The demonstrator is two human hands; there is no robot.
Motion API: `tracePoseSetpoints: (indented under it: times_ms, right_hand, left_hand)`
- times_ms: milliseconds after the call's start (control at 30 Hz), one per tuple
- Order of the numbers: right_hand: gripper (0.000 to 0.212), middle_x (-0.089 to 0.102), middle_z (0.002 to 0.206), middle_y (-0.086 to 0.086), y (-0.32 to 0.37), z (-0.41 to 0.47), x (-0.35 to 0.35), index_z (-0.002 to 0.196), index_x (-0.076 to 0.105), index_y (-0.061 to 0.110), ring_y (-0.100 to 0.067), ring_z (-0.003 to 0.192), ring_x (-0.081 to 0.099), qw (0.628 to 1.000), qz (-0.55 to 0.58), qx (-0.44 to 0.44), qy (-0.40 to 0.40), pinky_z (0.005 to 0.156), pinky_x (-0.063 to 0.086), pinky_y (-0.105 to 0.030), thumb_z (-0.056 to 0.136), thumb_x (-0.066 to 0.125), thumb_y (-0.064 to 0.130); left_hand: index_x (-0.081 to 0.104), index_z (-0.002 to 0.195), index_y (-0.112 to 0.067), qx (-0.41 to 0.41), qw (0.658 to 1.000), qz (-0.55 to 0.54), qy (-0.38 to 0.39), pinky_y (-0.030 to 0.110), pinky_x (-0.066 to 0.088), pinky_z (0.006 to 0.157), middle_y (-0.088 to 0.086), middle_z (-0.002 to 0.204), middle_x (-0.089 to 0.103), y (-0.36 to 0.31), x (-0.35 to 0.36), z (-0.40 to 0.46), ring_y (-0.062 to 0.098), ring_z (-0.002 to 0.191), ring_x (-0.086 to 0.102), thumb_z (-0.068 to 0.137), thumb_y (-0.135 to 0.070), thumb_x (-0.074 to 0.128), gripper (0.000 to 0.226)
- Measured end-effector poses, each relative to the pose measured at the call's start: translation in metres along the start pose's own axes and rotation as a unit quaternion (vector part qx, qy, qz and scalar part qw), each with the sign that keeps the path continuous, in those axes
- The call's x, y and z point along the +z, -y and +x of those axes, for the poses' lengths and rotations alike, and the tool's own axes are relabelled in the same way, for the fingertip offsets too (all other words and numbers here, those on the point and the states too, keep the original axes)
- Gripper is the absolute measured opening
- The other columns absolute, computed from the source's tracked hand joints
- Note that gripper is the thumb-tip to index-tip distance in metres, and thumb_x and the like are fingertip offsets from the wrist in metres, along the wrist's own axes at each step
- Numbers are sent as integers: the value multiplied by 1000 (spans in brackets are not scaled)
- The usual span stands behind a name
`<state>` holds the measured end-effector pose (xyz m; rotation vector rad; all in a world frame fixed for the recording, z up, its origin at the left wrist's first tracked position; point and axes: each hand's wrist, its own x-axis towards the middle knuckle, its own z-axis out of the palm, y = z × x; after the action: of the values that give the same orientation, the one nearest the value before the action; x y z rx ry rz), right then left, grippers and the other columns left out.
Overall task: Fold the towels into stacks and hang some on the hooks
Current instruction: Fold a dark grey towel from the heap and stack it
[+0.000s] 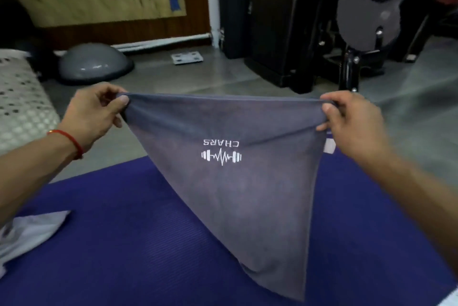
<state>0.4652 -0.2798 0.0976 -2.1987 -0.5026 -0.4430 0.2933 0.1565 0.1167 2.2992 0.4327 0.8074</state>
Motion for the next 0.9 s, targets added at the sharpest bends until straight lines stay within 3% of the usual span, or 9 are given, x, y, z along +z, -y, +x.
tracePoseSetpoints:
  times_ms: [133, 233, 333, 367, 467, 567, 733, 833, 900]
  right_hand:
    - [10, 71, 94, -9, 79, 34, 31, 105, 66, 21, -11, 69, 69, 999, 7, -45, 18, 77, 54, -24, 102, 56, 19]
    - [19, 72, 100, -13, 117, 50, 57, 114, 69, 14, -30, 91, 69, 998, -16, -48, 46, 87, 52, -35, 102, 57, 21]
    - [17, 70, 95, -15, 140, 67, 94, 113, 64, 14, -23, 63, 72, 996, 9, -28, 85, 62, 53, -27, 105, 51, 20]
    - [16, 68, 102, -14, 146, 75, 110, 113, 63, 13, -22, 64, 73, 995, 36, -16, 95, 61, 57, -29, 105, 50, 20]
    - [13, 65, 119, -16, 160, 94, 155, 111, 64, 13, -34, 100, 71, 987, 109, -11, 119, 80, 63, -51, 102, 55, 16]
    - [13, 66, 120, -11, 166, 106, 181, 111, 64, 20, -31, 110, 66, 985, 134, -32, 109, 94, 57, -52, 101, 57, 18]
    - [19, 67, 112, -4, 164, 102, 159, 96, 59, 33, -16, 103, 68, 952, 281, -79, 92, 89, 61, -40, 101, 53, 15]
    - [17, 70, 111, -4, 139, 74, 132, 104, 62, 28, -17, 106, 70, 929, 326, -123, 125, 92, 59, -34, 101, 55, 13]
    - [19, 71, 101, 3, 111, 42, 121, 103, 63, 27, -15, 98, 72, 928, 315, -131, 147, 89, 58, -29, 101, 56, 9]
  left_hand:
    - [57, 95, -26, -72, 990, -99, -65, 40, 64, 62, 6, 84, 56, 18, -78, -14, 22, 72, 65, 105, -12, 51, 19]
    - [52, 89, -23, -95, 984, -108, -103, 37, 63, 58, 8, 80, 53, 29, -113, -26, 21, 73, 59, 105, -7, 49, 23]
    - [52, 96, -15, -131, 978, -83, -138, 35, 63, 56, 16, 87, 53, 46, -132, -28, 26, 74, 59, 104, -8, 50, 11]
    - [53, 97, -13, -146, 974, -80, -155, 36, 63, 58, 16, 87, 52, 51, -137, -27, 27, 77, 59, 104, -8, 51, 9]
    - [51, 82, -21, -217, 949, -91, -212, 47, 63, 76, 9, 82, 52, 64, -142, -22, 29, 89, 57, 102, -6, 54, 24]
    - [50, 79, -24, -257, 926, -121, -250, 54, 56, 93, 11, 94, 52, 63, -141, -20, 27, 92, 57, 101, -10, 55, 27]
    - [51, 102, -17, -156, 942, -168, -247, 33, 60, 88, 9, 110, 57, 35, -153, -40, 24, 112, 63, 105, -9, 48, 10]
    - [55, 100, -19, -96, 965, -135, -201, 26, 60, 81, 8, 97, 62, 31, -155, -87, 13, 92, 70, 104, -5, 49, 16]
    - [56, 107, -9, -92, 980, -90, -149, 22, 61, 74, 15, 91, 61, 42, -145, -131, 9, 79, 69, 104, -1, 50, 10]
